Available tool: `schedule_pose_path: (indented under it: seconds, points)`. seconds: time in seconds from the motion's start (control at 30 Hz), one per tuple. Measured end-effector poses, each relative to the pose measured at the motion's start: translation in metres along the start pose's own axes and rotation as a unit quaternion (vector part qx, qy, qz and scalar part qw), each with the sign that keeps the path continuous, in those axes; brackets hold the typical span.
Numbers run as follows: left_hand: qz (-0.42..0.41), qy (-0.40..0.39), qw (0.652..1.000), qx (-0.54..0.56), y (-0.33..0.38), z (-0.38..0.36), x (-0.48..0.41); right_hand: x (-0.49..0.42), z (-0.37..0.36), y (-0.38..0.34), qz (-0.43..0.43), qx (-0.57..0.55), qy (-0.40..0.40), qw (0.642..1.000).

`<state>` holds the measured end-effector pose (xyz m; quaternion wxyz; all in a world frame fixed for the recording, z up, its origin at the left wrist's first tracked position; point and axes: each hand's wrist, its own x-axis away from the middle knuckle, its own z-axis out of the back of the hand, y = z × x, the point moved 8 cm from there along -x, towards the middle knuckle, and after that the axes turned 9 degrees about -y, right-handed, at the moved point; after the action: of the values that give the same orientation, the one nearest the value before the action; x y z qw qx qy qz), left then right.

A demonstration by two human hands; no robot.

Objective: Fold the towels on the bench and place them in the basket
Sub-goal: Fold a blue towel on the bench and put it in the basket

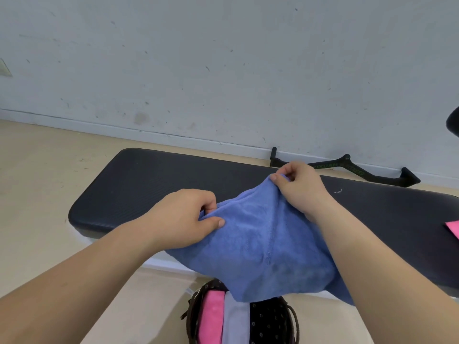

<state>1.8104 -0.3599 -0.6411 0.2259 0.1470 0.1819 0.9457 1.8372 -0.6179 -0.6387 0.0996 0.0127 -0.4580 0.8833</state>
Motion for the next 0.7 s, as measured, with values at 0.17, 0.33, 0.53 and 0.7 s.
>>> schedule_pose_path:
  seconds: [0.17, 0.33, 0.53, 0.7]
  points:
    - [-0.015, 0.012, 1.000, 0.000, 0.004, 0.002, 0.005, 0.024, 0.004, -0.002, -0.018, 0.001, -0.062, 0.998]
    - [-0.011, 0.008, 1.000, -0.008, 0.006, -0.001, 0.005, 0.036, 0.012, 0.008, -0.048, -0.017, -0.080, 0.995]
    - [-0.001, 0.009, 1.000, -0.005, 0.004, -0.004, 0.003, 0.040, -0.001, 0.001, -0.036, -0.069, -0.124, 0.989]
    - [-0.003, 0.007, 1.000, 0.000, 0.002, -0.005, 0.001, 0.041, -0.010, 0.008, -0.095, -0.162, -0.207, 0.960]
